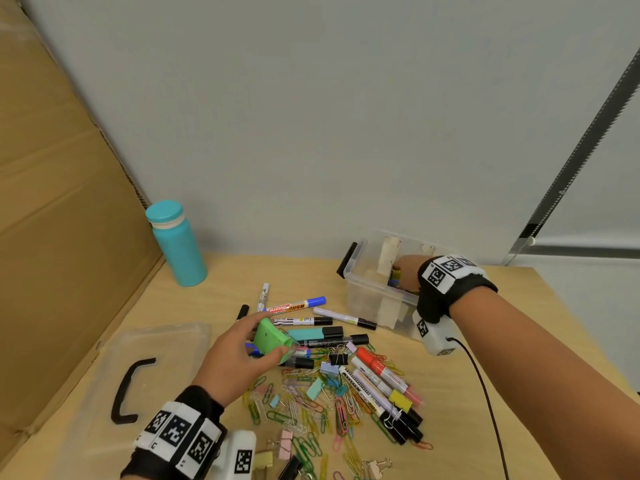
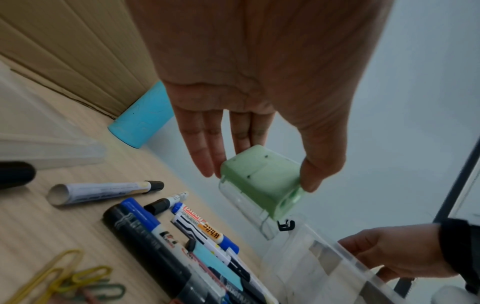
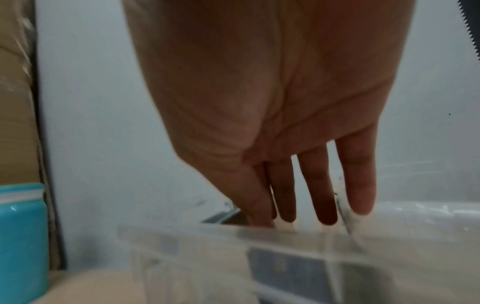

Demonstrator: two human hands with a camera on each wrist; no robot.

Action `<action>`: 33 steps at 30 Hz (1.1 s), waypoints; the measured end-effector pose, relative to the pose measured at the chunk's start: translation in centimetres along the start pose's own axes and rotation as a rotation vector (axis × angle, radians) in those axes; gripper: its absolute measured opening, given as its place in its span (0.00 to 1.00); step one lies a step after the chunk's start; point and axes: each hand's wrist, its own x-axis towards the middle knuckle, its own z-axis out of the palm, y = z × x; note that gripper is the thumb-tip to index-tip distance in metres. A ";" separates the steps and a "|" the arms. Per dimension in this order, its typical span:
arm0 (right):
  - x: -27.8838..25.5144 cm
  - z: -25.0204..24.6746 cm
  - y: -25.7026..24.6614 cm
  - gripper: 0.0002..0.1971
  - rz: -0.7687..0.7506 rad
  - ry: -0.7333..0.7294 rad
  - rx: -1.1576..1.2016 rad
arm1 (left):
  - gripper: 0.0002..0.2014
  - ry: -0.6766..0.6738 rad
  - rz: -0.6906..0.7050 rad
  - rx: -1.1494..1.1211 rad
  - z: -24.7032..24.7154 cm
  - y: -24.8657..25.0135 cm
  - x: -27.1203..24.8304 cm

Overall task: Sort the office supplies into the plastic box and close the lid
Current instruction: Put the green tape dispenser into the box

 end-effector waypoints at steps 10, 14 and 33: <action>-14.2 0.2 -3.6 0.16 -0.353 0.366 0.602 | 0.26 -0.029 0.103 -0.482 0.0 5.1 0.4; -15.0 0.6 -4.4 0.18 -0.451 0.095 0.959 | 0.26 -0.034 0.195 -0.543 1.5 8.4 1.1; -15.8 -2.8 -2.0 0.21 -0.536 -0.132 1.288 | 0.32 -0.197 0.288 -0.293 5.2 11.4 4.4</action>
